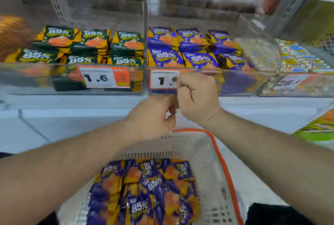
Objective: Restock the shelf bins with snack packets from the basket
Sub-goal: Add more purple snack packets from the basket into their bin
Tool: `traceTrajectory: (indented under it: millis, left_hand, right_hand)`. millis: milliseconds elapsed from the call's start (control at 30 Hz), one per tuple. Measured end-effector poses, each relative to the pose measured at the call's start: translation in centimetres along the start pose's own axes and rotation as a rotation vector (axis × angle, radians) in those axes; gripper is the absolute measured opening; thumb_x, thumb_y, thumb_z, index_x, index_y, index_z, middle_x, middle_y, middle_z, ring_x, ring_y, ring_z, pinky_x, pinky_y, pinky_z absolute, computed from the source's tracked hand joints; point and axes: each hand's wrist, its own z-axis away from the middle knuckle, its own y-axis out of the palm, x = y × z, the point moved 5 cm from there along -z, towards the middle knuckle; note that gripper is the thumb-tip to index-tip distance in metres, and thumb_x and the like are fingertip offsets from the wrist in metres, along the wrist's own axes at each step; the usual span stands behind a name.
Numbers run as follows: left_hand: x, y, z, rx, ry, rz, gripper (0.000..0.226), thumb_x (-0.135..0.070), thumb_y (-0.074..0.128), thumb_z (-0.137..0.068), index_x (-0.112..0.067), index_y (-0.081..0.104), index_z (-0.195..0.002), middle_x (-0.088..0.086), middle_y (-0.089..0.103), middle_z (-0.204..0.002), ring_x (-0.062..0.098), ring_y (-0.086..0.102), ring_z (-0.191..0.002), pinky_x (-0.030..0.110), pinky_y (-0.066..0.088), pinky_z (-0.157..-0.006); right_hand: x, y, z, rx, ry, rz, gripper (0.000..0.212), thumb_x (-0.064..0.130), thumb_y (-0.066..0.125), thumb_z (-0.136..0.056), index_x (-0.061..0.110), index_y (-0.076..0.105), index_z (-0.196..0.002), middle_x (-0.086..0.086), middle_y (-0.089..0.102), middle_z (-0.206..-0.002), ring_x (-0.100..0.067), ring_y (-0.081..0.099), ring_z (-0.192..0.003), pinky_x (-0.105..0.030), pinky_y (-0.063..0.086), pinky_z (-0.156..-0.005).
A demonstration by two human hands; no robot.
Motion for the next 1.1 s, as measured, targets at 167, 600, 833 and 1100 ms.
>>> traceTrajectory:
  millis: [167, 600, 833, 1100]
  left_hand:
    - [4.5, 4.7, 4.4, 0.437, -0.297, -0.071, 0.036, -0.020, 0.054, -0.092, -0.025, 0.049, -0.127, -0.006, 0.060, -0.113, 0.018, 0.059, -0.104, 0.035, 0.051, -0.087]
    - [6.4, 7.8, 3.7, 0.670, -0.342, -0.099, 0.047, -0.030, 0.050, -0.096, -0.027, 0.039, -0.142, -0.005, 0.050, -0.139, 0.015, 0.053, -0.116, 0.036, 0.050, -0.097]
    - [7.3, 8.5, 3.7, 0.719, -0.349, -0.126, 0.044, -0.029, 0.048, -0.097, -0.027, 0.041, -0.141, -0.006, 0.052, -0.137, 0.012, 0.053, -0.108, 0.031, 0.052, -0.094]
    - [6.6, 8.6, 4.4, 0.789, -0.313, -0.153, 0.038, -0.027, 0.047, -0.097, -0.024, 0.049, -0.135, -0.002, 0.053, -0.136, 0.016, 0.054, -0.111, 0.026, 0.050, -0.088]
  right_hand:
    - [-4.4, 9.2, 10.5, 0.565, 0.461, 0.114, 0.032, 0.031, 0.034, -0.081, 0.015, 0.059, -0.070, 0.000, 0.055, -0.065, -0.027, 0.050, -0.065, -0.032, 0.040, -0.058]
    - [-8.5, 18.4, 31.8, 1.499, 0.993, 0.263, 0.087, 0.047, 0.063, -0.084, 0.017, 0.019, -0.152, -0.015, 0.020, -0.155, -0.038, 0.033, -0.137, -0.047, 0.041, -0.106]
    - [-7.7, 18.1, 33.5, 1.498, 0.874, 0.289, 0.102, 0.061, 0.066, -0.082, 0.016, 0.011, -0.156, -0.011, 0.020, -0.160, -0.036, 0.023, -0.144, -0.053, 0.031, -0.114]
    - [-6.6, 16.2, 33.1, 1.434, 0.896, 0.285, 0.054, 0.026, 0.064, -0.093, 0.009, 0.039, -0.138, -0.014, 0.042, -0.140, -0.031, 0.045, -0.126, -0.043, 0.045, -0.103]
